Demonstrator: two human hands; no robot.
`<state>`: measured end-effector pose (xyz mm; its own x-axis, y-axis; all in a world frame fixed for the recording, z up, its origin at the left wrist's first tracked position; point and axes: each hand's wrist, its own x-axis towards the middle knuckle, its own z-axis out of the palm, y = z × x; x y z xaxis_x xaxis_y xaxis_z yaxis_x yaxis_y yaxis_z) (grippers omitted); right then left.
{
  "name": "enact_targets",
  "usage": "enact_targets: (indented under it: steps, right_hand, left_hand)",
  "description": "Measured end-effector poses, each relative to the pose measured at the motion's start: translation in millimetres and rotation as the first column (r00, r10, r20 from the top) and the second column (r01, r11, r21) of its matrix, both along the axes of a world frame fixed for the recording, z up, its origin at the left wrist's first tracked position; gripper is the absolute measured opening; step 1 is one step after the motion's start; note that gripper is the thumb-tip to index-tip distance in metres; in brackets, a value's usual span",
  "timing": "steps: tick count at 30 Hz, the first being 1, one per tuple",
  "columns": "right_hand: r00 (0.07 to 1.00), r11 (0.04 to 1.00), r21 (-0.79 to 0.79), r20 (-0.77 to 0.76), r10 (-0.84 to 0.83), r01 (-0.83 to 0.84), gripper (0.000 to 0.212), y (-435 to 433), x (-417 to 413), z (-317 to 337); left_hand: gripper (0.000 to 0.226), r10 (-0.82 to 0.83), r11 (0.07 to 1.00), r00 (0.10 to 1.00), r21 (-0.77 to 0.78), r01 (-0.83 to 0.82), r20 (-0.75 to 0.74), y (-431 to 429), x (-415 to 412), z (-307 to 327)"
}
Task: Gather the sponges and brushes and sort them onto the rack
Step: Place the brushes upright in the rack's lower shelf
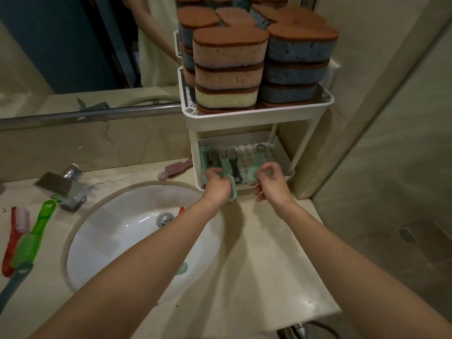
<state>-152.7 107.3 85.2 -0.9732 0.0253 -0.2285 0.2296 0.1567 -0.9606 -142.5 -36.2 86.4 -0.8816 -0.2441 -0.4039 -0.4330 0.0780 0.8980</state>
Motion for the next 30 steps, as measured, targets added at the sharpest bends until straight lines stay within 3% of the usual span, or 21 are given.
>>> enact_targets:
  steps: [3,9,12,17,21,24,30]
  right_hand:
    - [0.996,0.997,0.054,0.067,0.056,-0.06,0.027,5,-26,-8]
    - [0.975,0.953,0.216,0.113,0.19,-0.211,0.015,6,-80,-25]
    - [0.964,0.924,0.279,0.134,0.23,-0.26,0.009,2,-100,-33]
    - [0.951,0.852,0.424,0.179,0.252,-0.306,0.02,-9,-118,-42]
    - [0.932,0.797,0.485,0.212,0.294,-0.361,0.019,-14,-118,-51]
    - [0.914,0.744,0.531,0.226,0.336,-0.405,0.013,-15,-114,-53]
    - [0.896,0.622,0.655,0.222,0.384,-0.429,0.016,-17,-108,-50]
  left_hand:
    - [0.041,-0.016,0.995,1.0,-0.099,0.016,-0.002,4,-17,-2]
    - [0.048,-0.07,0.952,0.997,-0.298,0.073,0.019,5,-56,-13]
    - [0.036,-0.094,0.915,0.994,-0.388,0.106,0.049,7,-77,-20]
    - [0.019,-0.046,0.811,0.984,-0.569,0.139,0.175,10,-96,-32]
    - [0.009,-0.036,0.79,0.977,-0.593,0.156,0.209,14,-99,-39]
    - [0.012,-0.041,0.771,0.978,-0.615,0.162,0.206,15,-98,-42]
    - [0.046,-0.068,0.675,0.962,-0.698,0.239,0.263,12,-93,-47]
